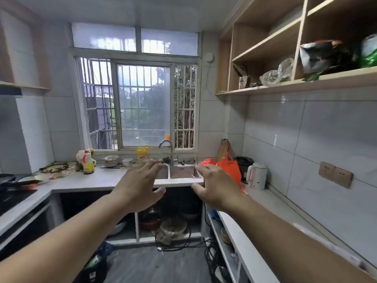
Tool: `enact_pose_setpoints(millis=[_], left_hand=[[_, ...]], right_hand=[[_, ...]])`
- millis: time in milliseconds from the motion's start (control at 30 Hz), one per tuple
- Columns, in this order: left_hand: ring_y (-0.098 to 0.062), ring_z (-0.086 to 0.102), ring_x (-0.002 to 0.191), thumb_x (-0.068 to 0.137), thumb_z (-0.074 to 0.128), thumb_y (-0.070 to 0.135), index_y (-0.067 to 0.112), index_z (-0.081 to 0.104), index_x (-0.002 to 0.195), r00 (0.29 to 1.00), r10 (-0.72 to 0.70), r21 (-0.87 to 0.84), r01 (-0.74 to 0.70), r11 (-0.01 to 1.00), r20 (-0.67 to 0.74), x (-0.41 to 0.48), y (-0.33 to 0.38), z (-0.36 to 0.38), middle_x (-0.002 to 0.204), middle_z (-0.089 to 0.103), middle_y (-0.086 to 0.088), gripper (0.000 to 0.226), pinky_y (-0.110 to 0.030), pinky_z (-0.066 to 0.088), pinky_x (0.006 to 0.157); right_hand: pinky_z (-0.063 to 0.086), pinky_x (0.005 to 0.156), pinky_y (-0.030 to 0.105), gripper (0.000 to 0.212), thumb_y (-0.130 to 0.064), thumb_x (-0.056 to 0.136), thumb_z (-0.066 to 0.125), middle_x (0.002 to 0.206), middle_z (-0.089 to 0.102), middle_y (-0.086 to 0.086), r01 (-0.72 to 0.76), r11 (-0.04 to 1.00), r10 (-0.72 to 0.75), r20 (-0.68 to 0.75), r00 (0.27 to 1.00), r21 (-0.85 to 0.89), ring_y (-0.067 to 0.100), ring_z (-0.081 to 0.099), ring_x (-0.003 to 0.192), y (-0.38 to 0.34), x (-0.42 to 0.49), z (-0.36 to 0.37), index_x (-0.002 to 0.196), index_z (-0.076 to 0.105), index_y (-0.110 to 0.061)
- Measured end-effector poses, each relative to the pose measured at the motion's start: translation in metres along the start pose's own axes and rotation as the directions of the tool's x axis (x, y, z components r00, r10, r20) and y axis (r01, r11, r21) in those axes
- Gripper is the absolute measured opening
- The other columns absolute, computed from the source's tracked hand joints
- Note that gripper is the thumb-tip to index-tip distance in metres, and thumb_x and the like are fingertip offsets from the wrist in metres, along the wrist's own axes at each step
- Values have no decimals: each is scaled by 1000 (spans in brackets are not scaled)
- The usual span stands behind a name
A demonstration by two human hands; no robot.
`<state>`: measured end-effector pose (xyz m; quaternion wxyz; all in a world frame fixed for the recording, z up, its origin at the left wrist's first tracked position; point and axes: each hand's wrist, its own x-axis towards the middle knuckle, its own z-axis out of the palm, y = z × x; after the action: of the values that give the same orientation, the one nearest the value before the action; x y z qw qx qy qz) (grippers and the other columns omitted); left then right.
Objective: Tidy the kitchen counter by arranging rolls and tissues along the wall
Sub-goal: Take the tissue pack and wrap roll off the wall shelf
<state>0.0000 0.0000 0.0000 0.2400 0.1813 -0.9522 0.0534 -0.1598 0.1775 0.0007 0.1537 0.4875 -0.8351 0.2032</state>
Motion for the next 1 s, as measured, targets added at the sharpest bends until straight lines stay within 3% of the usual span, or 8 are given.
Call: enact_pose_setpoints(millis=[433,800,1000], left_hand=[[-18,32,147,89,58,57,30,35,153,993,118,-79,-117,990,8,81,25,56,160,37,7,73,-40,29,119],[-16,25,150,86,53,63,31,31,153,998,62,-112,-59,992,22,150,49,121,161,31,8,77,-41,29,120],[-13,24,150,86,52,64,32,33,152,1000,16,-152,-17,988,-4,158,33,146,161,33,10,76,-39,26,120]], right_hand=[[37,111,43,63,-47,91,55,148,47,3,-145,989,145,24,989,6,24,40,137,66,30,28,148,40,-25],[42,104,41,61,-45,91,58,142,53,0,-118,991,118,-9,993,57,21,47,130,141,91,55,147,43,-26],[36,112,40,62,-46,92,57,148,47,-2,-65,996,64,16,998,64,19,40,137,149,121,71,149,41,-26]])
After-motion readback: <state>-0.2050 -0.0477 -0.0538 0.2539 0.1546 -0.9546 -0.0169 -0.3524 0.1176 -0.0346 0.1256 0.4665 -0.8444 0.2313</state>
